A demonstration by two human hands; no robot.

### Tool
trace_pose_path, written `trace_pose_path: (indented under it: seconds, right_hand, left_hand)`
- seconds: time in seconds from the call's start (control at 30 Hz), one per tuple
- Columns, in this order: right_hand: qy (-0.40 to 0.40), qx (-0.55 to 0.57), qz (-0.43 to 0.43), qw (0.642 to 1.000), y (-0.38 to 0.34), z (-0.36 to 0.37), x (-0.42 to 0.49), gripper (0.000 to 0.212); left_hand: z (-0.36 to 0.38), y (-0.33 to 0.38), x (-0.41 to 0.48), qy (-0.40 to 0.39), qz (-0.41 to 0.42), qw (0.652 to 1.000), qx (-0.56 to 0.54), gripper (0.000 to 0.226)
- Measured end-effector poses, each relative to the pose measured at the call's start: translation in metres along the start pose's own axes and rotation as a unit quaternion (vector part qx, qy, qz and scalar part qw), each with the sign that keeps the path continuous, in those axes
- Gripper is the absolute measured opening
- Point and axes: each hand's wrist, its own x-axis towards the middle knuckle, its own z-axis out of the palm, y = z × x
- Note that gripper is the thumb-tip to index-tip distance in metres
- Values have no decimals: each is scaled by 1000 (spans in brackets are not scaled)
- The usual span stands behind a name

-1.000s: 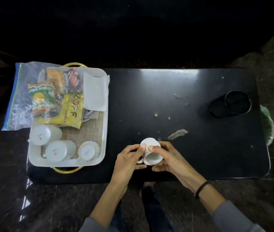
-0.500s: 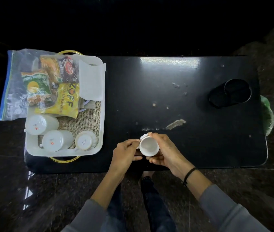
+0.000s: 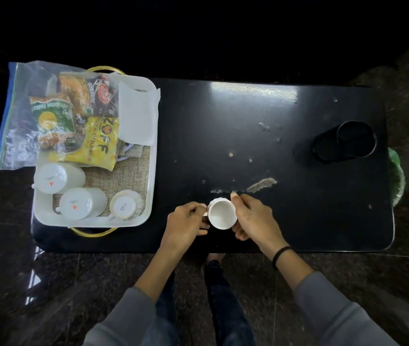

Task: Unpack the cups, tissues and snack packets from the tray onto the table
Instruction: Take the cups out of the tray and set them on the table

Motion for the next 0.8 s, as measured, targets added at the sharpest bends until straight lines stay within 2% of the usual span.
trace_pose_path:
  seconds: [0.17,0.3,0.4,0.47,0.6,0.73,0.8]
  right_hand:
    - [87,-205,-85,971,-9,-7,-2,38]
    - [109,-213,-133,962,-30,-1,-8,26]
    - [88,-208,-174,959,-53,15,-12,19]
    - [66,-203,-207,955,-68,31,-15,18]
    - [-3,-174,-233,957,-97,71,-17,24]
    - [-83,-149,-224,960,-116,110,-19,27]
    - [-96,-161,-214,959,-122,124,-20,30]
  left_hand:
    - [-9,11,-5,45,51,992,108,19]
    - [-25,24,-13,74,91,974,194,19]
    - [-46,31,-15,136,135,943,271,25]
    - [-62,32,-16,171,162,933,271,25]
    - [-101,23,-13,192,192,927,258,28]
    - [-132,7,-11,211,251,882,339,41]
    - [-142,0,-10,191,245,887,342,51]
